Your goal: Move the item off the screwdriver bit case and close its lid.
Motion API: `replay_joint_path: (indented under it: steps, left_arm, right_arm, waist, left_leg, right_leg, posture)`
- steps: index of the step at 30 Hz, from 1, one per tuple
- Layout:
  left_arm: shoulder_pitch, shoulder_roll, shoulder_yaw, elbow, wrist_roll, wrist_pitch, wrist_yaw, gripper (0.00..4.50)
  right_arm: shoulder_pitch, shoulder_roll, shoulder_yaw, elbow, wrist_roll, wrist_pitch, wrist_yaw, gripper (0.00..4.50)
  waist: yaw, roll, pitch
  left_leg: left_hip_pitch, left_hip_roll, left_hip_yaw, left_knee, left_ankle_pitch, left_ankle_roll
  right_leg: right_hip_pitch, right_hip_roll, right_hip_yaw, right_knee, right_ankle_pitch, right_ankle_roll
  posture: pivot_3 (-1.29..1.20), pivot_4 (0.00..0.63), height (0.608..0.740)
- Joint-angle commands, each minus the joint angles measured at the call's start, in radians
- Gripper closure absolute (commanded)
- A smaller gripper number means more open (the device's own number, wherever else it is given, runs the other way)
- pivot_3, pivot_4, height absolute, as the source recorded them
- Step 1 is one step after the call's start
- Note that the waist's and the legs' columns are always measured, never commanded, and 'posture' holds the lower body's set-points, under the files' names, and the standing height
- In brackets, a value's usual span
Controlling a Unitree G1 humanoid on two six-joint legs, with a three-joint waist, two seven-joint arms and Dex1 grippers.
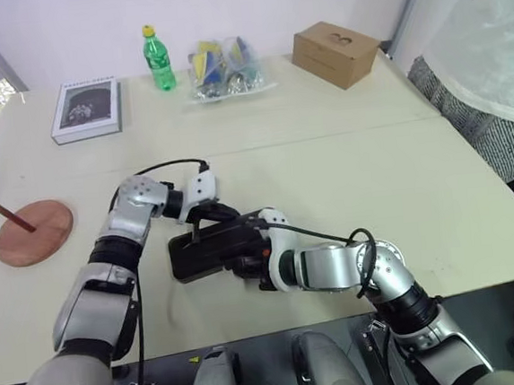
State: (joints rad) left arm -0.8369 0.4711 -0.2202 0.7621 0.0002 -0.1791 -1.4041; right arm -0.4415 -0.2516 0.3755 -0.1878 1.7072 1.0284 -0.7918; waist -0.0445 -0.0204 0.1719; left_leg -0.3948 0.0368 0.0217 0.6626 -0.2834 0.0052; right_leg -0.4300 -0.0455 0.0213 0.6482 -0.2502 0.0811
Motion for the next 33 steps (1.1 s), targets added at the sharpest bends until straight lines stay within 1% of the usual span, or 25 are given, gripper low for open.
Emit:
replay_joint_path:
  steps: [1, 8, 15, 19, 23, 27, 33]
  left_arm:
    - [0.018, 0.006, -0.016, -0.034, 0.003, -0.007, -0.017, 4.5]
    - [0.063, 0.007, -0.049, -0.067, 0.022, -0.051, -0.025, 4.5]
    - [0.129, 0.019, -0.089, -0.109, 0.049, -0.092, -0.042, 4.5]
    - [0.143, 0.019, -0.097, -0.118, 0.056, -0.105, -0.031, 4.5]
    - [0.099, -0.006, -0.082, -0.055, 0.075, -0.137, 0.029, 4.5]
    - [0.03, -0.034, -0.056, 0.035, 0.093, -0.178, 0.099, 4.5]
    - [-0.049, -0.035, -0.01, 0.134, 0.084, -0.199, 0.193, 4.5]
  right_arm:
    - [-0.017, 0.022, -0.023, 0.012, -0.073, -0.004, 0.023, 4.43]
    - [-0.044, 0.03, -0.038, -0.014, -0.181, 0.036, 0.081, 4.43]
    - [-0.046, 0.052, -0.06, -0.018, -0.235, 0.067, 0.109, 4.43]
    - [-0.047, 0.061, -0.071, -0.02, -0.255, 0.082, 0.119, 4.43]
    - [-0.049, 0.059, -0.077, -0.032, -0.256, 0.112, 0.141, 4.43]
    - [-0.06, 0.038, -0.082, -0.063, -0.259, 0.158, 0.205, 4.43]
    - [-0.095, -0.039, -0.107, -0.128, -0.23, 0.229, 0.34, 4.43]
  waist:
    - [-0.001, 0.0, 0.0]
    - [-0.001, 0.0, -0.001]
    - [-0.003, 0.0, -0.002]
    - [-0.003, 0.0, -0.002]
    - [0.001, 0.0, -0.002]
    - [0.009, 0.001, -0.004]
    - [0.026, 0.002, -0.004]
  left_leg:
    - [0.0, 0.0, 0.0, 0.0, 0.0, 0.0]
    - [0.002, 0.003, 0.0, 0.0, 0.0, 0.0]
    - [0.003, 0.005, 0.001, 0.0, -0.001, 0.002]
    - [0.003, 0.007, 0.001, 0.0, -0.002, 0.004]
    - [0.003, 0.007, 0.001, 0.0, -0.002, 0.004]
    - [0.004, 0.005, 0.002, 0.001, -0.002, 0.004]
    - [0.003, 0.002, 0.002, 0.002, -0.002, 0.004]
  right_leg:
    - [0.0, 0.0, 0.0, 0.0, 0.0, 0.0]
    - [0.0, 0.002, 0.001, 0.001, 0.0, 0.0]
    - [0.0, 0.004, 0.002, 0.001, 0.0, 0.0]
    - [0.0, 0.005, 0.003, 0.0, 0.0, -0.001]
    - [0.0, 0.005, 0.003, 0.0, 0.0, -0.001]
    - [0.002, 0.003, 0.001, 0.0, 0.0, -0.001]
    - [0.003, 0.002, 0.001, 0.0, 0.0, 0.0]
  posture:
    - [0.0, 0.15, 0.74]
    - [0.0, 0.15, 0.74]
    - [0.0, 0.15, 0.74]
    - [0.0, 0.15, 0.74]
    - [0.0, 0.15, 0.74]
    - [0.0, 0.15, 0.74]
    - [0.0, 0.15, 0.74]
